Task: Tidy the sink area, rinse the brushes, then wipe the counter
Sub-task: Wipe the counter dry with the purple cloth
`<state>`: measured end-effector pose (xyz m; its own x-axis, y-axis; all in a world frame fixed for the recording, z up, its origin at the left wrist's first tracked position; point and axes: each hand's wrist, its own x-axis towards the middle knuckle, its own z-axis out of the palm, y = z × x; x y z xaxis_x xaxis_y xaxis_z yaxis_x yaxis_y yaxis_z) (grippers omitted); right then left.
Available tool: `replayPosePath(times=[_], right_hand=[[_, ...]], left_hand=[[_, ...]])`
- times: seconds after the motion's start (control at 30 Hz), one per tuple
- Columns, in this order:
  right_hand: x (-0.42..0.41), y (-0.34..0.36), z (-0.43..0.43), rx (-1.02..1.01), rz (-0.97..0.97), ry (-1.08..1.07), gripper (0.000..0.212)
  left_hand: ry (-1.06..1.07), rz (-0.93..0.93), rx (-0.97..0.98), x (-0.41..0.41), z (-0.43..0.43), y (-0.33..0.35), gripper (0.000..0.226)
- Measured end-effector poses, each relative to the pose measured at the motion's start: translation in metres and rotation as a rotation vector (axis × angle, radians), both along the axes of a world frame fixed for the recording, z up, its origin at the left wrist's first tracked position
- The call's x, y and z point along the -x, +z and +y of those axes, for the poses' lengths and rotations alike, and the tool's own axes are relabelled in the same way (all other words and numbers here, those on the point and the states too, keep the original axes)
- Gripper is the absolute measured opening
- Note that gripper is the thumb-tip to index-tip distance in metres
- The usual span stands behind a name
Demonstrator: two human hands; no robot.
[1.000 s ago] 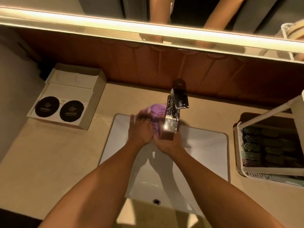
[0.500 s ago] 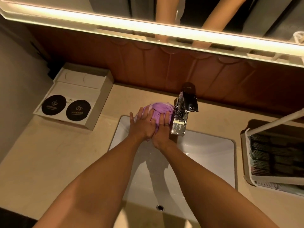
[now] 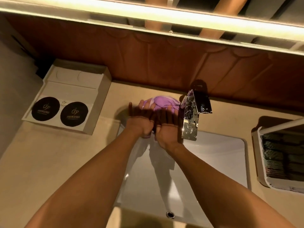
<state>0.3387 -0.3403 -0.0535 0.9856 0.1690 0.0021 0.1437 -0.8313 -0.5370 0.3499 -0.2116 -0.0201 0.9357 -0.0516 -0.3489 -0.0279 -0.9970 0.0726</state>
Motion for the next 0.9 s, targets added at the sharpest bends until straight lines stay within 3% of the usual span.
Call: replayPosePath(times=[0.07, 0.17, 0.27, 0.33, 0.47, 0.6, 0.7, 0.8, 0.9], right_hand=[[-0.002, 0.001, 0.003, 0.006, -0.161, -0.011, 0.061], [-0.007, 0.005, 0.012, 0.038, -0.077, -0.010, 0.065], [-0.016, 0.000, 0.021, 0.171, -0.019, -0.071, 0.058], [-0.019, -0.004, 0.026, 0.199, -0.083, -0.113, 0.058], [-0.030, -0.005, 0.033, 0.139, -0.060, -0.107, 0.061], [-0.048, -0.002, 0.041, 0.302, -0.145, -0.065, 0.062], [-0.054, 0.001, 0.047, 0.322, -0.040, -0.092, 0.065], [-0.060, -0.005, 0.050, 0.289, 0.132, -0.168, 0.056], [-0.075, -0.014, 0.051, 0.303, 0.079, -0.226, 0.057]], left_hand=[[-0.020, 0.041, 0.011, -0.006, 0.008, -0.003, 0.090], [0.016, -0.049, 0.055, -0.015, 0.009, 0.000, 0.067], [-0.008, -0.066, 0.024, -0.026, 0.015, -0.008, 0.065], [-0.008, -0.038, -0.006, -0.032, 0.018, -0.014, 0.067], [-0.057, -0.084, -0.022, -0.043, 0.022, -0.022, 0.065], [-0.068, -0.112, -0.025, -0.061, 0.031, -0.028, 0.086], [-0.103, -0.111, 0.012, -0.068, 0.040, -0.036, 0.084], [-0.103, -0.282, 0.122, -0.066, 0.045, -0.040, 0.063], [-0.098, -0.365, 0.140, -0.065, 0.046, -0.039, 0.056]])
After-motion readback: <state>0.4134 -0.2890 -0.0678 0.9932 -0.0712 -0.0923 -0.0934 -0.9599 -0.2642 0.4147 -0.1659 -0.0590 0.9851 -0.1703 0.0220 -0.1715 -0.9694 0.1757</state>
